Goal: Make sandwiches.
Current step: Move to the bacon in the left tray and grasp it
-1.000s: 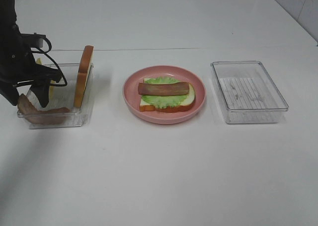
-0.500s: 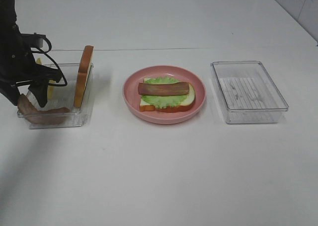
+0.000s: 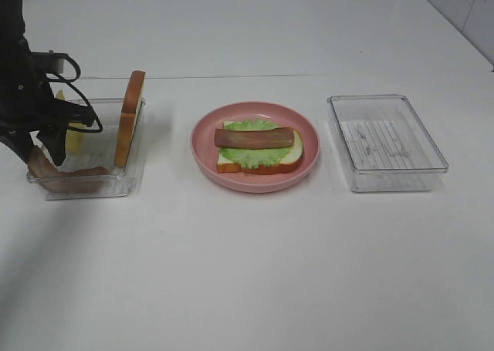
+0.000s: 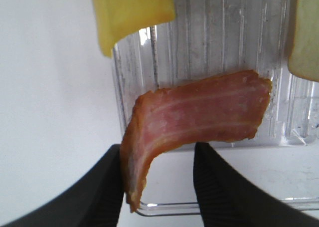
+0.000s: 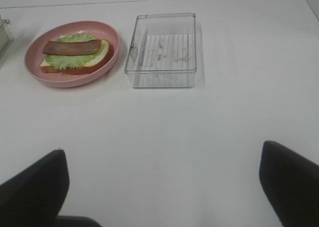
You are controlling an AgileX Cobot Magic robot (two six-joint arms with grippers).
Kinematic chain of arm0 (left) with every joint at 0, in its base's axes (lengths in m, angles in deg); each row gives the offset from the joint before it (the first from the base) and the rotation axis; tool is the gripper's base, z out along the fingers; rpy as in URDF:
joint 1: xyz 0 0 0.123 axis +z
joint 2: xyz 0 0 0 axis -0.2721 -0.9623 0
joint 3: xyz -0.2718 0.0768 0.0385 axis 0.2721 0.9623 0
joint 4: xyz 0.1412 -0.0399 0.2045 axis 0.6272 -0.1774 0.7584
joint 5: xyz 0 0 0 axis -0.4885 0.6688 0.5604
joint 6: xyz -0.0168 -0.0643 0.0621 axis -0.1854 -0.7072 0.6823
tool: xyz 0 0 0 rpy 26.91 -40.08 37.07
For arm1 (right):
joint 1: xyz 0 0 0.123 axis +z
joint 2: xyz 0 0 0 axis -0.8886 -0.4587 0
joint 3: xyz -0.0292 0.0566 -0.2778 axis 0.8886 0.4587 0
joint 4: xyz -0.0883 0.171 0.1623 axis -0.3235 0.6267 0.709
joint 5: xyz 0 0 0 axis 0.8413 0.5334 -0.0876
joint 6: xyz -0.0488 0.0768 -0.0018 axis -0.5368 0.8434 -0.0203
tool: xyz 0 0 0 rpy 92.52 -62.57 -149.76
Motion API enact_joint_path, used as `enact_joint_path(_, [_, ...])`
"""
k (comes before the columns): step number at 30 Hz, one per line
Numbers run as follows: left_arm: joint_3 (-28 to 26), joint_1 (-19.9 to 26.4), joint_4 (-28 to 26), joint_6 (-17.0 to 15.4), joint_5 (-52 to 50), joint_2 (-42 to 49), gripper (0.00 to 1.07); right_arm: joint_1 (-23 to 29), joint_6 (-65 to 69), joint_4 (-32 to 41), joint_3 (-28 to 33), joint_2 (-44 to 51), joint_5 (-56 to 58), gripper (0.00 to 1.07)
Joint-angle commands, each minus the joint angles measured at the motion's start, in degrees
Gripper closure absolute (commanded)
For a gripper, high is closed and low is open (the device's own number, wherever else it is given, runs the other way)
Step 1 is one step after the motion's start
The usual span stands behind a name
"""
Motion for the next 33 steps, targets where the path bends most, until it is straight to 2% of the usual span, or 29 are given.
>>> enact_joint_path(1, [-0.2, -0.2, -0.5, -0.6, -0.4, -0.1, 0.67, -0.3, -0.7, 0.3, 0.1, 1.3, -0.2, 0.09])
enact_joint_path(8, [-0.2, -0.2, -0.4, -0.6, -0.1, -0.1, 0.67, -0.3, -0.7, 0.3, 0.1, 1.3, -0.2, 0.09])
enact_joint_path(11, [-0.2, -0.2, 0.0, -1.8, 0.4, -0.1, 0.68, -0.3, -0.7, 0.3, 0.1, 1.3, -0.2, 0.09])
enact_joint_path(15, [-0.2, -0.2, 0.3, -2.1, 0.5, -0.1, 0.77, -0.3, -0.7, 0.3, 0.1, 1.3, -0.2, 0.09])
enact_joint_path(17, [-0.2, -0.2, 0.3, -2.1, 0.5, -0.1, 0.78, -0.3, -0.7, 0.3, 0.1, 1.3, -0.2, 0.09])
enact_joint_path(33, [-0.2, -0.2, 1.1, -2.1, 1.4, -0.1, 0.78, -0.3, -0.7, 0.3, 0.1, 1.3, -0.2, 0.09])
